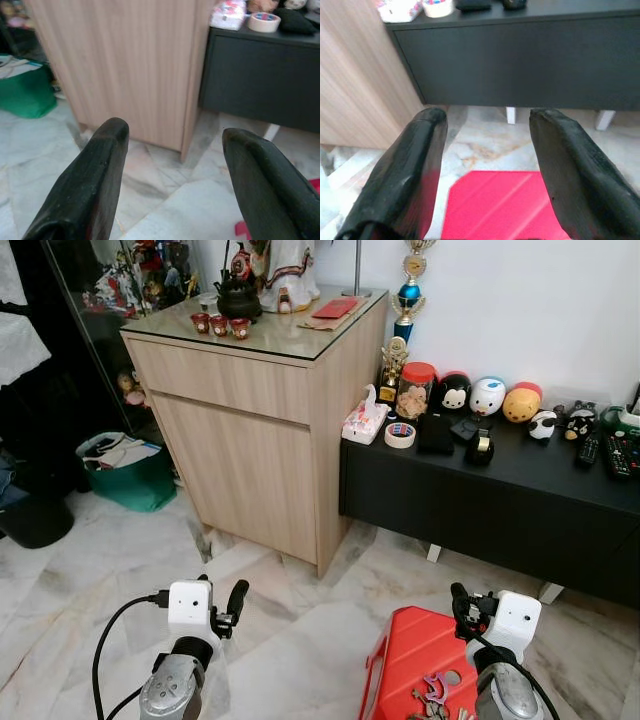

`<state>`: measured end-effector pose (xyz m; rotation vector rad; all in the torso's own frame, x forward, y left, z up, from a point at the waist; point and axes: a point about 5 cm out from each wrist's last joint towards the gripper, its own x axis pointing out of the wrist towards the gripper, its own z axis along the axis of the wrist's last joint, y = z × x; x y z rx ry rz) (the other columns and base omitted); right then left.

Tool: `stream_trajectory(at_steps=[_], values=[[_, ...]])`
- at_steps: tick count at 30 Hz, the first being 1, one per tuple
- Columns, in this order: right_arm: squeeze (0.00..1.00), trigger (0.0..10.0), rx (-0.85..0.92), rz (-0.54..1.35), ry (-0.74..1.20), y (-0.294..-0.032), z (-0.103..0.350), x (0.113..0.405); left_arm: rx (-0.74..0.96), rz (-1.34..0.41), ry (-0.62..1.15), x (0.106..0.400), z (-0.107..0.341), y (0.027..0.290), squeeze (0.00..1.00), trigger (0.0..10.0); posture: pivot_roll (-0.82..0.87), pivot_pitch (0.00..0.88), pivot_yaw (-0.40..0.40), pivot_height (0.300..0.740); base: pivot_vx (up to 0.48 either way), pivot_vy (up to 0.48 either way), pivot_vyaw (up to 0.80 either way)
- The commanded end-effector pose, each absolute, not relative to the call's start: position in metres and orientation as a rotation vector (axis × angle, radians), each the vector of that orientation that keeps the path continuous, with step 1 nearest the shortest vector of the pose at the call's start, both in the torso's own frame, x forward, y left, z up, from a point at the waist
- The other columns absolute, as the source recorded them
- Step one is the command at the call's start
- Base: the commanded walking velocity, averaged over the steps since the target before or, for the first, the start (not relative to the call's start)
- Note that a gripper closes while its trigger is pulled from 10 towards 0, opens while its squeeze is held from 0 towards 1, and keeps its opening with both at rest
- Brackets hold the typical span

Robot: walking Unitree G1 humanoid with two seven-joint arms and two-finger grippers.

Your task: Hang keys on a hook

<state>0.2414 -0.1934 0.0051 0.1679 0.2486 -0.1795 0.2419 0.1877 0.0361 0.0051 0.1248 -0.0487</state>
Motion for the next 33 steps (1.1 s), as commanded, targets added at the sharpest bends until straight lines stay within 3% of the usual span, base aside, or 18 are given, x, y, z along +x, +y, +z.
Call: stream_trajectory(at_steps=[1,16,27,33], values=[[0.00,10.0,0.172,-0.182,0.253,-0.1938,0.0054,0.2415,0.000,-0.056,0.107,0.2445,0.0407,0.1859,0.00,10.0,0.01,0.000,0.010,0.740,0.000,0.000,-0.75],[0.00,10.0,0.177,-0.174,0.263,-0.1904,0.0038,0.2409,-0.006,-0.053,0.109,0.2442,0.0399,0.1873,0.00,10.0,0.01,0.000,0.014,0.740,0.000,0.000,-0.75],[0.00,10.0,0.179,-0.177,0.264,-0.1909,0.0024,0.2395,-0.001,-0.044,0.109,0.2427,0.0396,0.1878,0.00,10.0,0.01,0.000,0.014,0.740,-0.085,0.000,0.00],[0.00,10.0,0.183,-0.173,0.273,-0.1909,0.0007,0.2393,-0.007,-0.047,0.113,0.2420,0.0389,0.1871,0.00,10.0,0.01,0.000,0.013,0.740,0.000,0.000,-0.68]])
